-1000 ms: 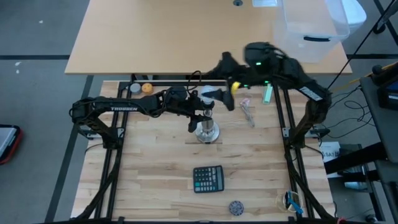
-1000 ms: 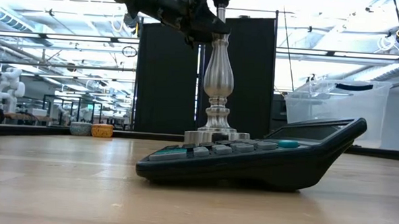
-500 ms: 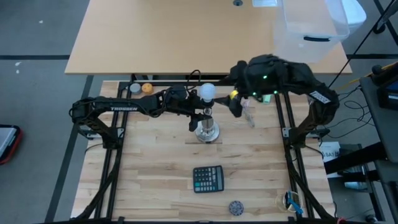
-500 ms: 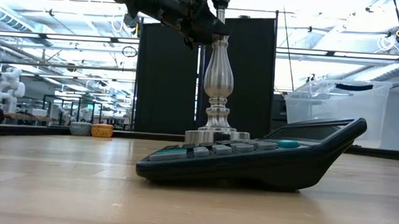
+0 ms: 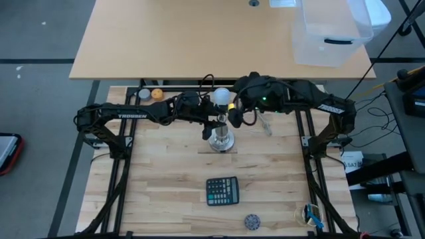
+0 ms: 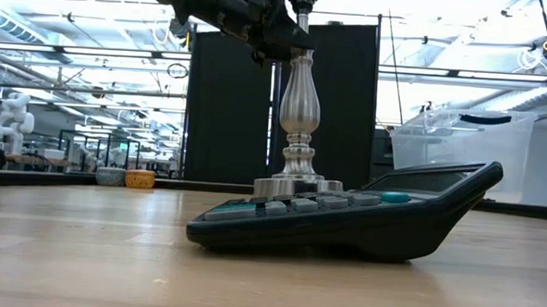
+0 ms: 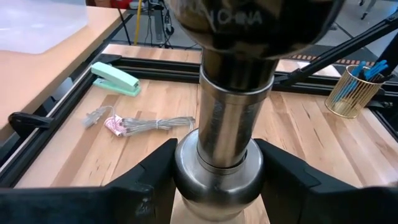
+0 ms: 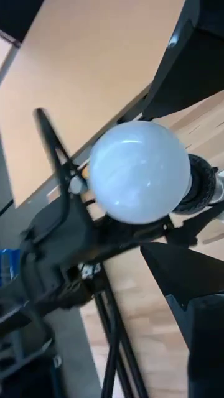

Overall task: Screw lightbulb
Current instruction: Remove the light bulb from the lamp

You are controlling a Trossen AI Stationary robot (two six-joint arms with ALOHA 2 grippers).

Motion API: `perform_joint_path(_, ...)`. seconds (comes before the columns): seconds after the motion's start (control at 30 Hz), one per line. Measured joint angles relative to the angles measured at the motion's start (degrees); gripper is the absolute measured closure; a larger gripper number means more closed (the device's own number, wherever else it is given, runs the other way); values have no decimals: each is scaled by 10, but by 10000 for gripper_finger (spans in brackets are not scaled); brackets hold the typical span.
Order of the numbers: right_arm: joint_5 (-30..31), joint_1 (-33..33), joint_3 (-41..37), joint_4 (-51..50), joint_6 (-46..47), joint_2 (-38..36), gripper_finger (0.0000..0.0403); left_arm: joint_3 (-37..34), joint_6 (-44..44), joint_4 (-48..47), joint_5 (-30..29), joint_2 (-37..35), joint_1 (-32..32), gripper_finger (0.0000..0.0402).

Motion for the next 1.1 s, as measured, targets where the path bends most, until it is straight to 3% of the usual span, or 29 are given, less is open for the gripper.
perform_joint_path(0.13,12,2,-23,31,20,3,64,0,-4,0,-10,0,0,222)
perform_joint_path(0.3,85,7,-53,67,48,3,64,0,-7,0,-20,0,1,222)
perform_joint_path(0.43,109,9,-68,85,65,3,64,0,-10,0,-26,0,1,222)
perform_joint_path(0.63,109,9,-80,93,63,4,69,0,-9,0,-26,0,2,222)
perform_joint_path(0.77,104,9,-80,96,25,2,93,0,-6,-1,-22,0,2,222)
perform_joint_path(0.93,70,9,-80,98,-41,1,137,0,-1,-2,-12,0,2,222)
perform_joint_path(1.1,25,4,-79,99,-100,-1,139,0,0,-4,-5,-1,2,222)
